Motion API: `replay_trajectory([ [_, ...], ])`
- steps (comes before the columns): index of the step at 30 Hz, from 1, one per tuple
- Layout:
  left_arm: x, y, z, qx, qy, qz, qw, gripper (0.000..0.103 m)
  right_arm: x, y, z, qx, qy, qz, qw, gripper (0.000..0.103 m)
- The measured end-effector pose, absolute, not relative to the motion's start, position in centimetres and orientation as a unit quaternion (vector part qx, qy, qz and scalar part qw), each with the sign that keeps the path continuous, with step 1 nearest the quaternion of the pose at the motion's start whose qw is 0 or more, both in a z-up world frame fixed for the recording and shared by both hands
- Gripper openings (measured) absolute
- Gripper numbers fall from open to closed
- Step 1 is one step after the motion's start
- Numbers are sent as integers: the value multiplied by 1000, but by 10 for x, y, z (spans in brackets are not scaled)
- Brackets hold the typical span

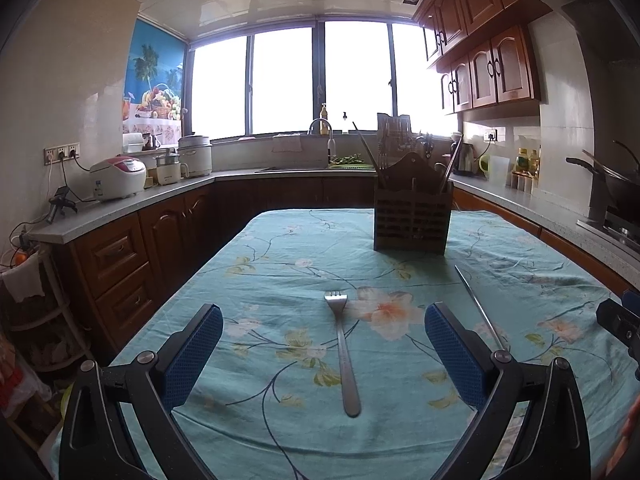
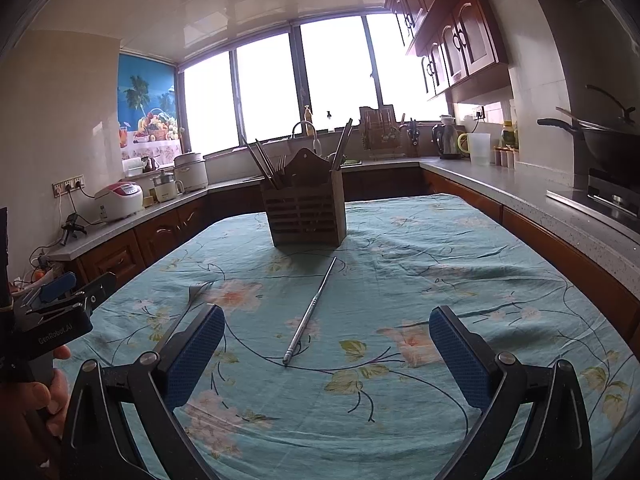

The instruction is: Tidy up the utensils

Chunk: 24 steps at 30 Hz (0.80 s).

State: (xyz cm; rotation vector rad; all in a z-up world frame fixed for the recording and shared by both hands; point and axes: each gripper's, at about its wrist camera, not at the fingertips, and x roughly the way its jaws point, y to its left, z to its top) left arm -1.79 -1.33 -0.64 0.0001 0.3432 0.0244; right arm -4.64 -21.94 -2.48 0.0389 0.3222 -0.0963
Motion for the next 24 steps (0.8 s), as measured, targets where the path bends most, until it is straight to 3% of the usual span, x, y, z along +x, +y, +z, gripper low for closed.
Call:
replay_trajectory([
  [24,-19,-16,-8,7,171,10,985,102,-48,-222,-24,22,153,-46,987,103],
])
